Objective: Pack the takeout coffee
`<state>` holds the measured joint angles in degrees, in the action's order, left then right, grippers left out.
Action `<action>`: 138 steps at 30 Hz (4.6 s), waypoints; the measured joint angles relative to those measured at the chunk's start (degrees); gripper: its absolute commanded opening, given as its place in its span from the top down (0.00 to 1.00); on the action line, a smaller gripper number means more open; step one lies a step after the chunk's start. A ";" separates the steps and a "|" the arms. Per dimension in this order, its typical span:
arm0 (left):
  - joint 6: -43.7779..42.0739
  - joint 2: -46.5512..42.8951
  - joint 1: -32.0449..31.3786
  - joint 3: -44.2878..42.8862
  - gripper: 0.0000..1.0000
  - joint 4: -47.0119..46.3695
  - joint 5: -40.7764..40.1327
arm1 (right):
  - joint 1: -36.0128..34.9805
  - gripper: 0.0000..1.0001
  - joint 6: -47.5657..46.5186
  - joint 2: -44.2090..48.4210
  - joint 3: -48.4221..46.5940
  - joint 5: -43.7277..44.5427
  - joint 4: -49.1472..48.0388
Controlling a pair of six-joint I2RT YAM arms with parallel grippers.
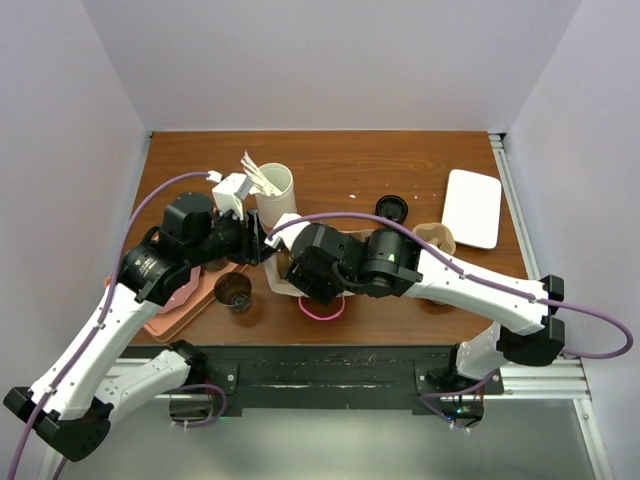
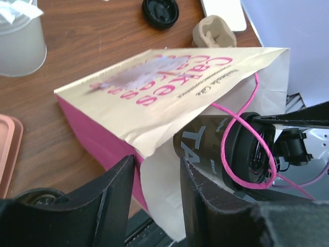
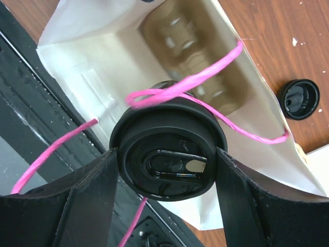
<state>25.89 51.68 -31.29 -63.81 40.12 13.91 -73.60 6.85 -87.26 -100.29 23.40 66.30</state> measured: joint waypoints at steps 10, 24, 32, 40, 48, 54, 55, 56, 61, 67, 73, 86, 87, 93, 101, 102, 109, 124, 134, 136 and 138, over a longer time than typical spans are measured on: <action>-0.13 2.21 0.00 -0.37 0.51 6.51 -3.91 | 0.00 0.64 0.63 2.23 6.84 0.04 -7.91; -1.33 3.98 0.00 0.63 0.79 2.54 -1.22 | 0.20 0.61 -7.69 2.10 5.18 1.05 -9.64; -2.08 3.06 0.00 2.21 0.89 0.22 2.86 | 4.26 0.62 -17.40 4.57 9.16 -0.68 -11.76; -3.43 0.81 0.00 4.55 0.55 -1.75 6.64 | 5.81 0.65 -21.33 9.07 16.06 -6.08 -13.20; -4.59 1.60 0.00 4.48 0.58 0.76 6.32 | 2.29 0.66 -20.65 9.66 17.03 -5.66 -14.10; -5.14 1.46 0.00 4.48 0.58 1.11 5.88 | -0.42 0.66 -21.31 10.67 21.40 -1.57 -16.92; -5.14 1.42 0.00 4.48 0.58 1.03 5.92 | -0.66 0.66 -21.55 10.86 22.27 -1.01 -17.29; -5.11 1.33 0.00 4.50 0.57 0.85 6.01 | -0.72 0.66 -21.84 11.02 22.97 -0.42 -17.57; -5.14 -0.04 0.00 4.50 0.60 -0.20 6.75 | -1.03 0.66 -23.04 12.02 25.44 1.20 -18.34; -6.25 -0.68 0.00 4.52 0.87 -0.04 7.15 | -1.03 0.64 -24.13 13.20 26.40 1.36 -20.76; -8.35 -0.35 0.02 4.68 0.90 -0.22 7.98 | -1.09 0.64 -26.93 13.16 26.86 2.64 -22.51; -11.82 -0.28 -0.04 4.70 0.77 -0.94 10.32 | 0.04 0.65 -31.78 14.29 28.83 1.92 -23.67; -12.09 -0.22 -0.04 4.70 0.67 -1.05 10.36 | 0.59 0.65 -31.82 14.29 28.39 1.38 -23.52; -11.56 1.20 -0.42 3.08 0.46 -0.33 8.59 | 2.43 0.68 -30.62 14.27 27.06 -0.50 -23.50; -4.74 0.04 -0.42 -0.09 0.54 6.84 0.83 | 2.40 0.69 -27.91 12.55 27.06 -1.03 -24.81; -3.63 -0.33 -0.42 -0.07 0.55 7.63 0.31 | 2.40 0.69 -27.63 12.09 27.06 -1.03 -24.96; 2.62 -1.42 -0.42 0.11 0.64 8.87 -1.18 | 2.36 0.71 -23.96 9.38 27.02 -1.01 -25.66; 1.75 -0.74 -0.39 2.54 1.00 6.58 0.31 | 1.20 0.67 -17.40 7.28 24.00 1.11 -25.00; -7.30 -1.70 -0.39 4.70 1.00 2.69 1.16 | 1.14 0.68 -24.04 8.98 19.15 1.11 -21.97; -7.96 -1.73 -0.42 4.74 1.00 2.40 1.44 | 1.14 0.68 -24.55 9.66 18.58 1.01 -21.79; -8.39 -1.73 -0.42 4.81 1.00 1.92 1.95 | 1.20 0.69 -24.59 10.12 18.58 0.57 -21.31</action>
<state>17.50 49.95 -31.70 -59.00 42.04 15.86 -72.40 -17.74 -77.14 -81.71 23.97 44.99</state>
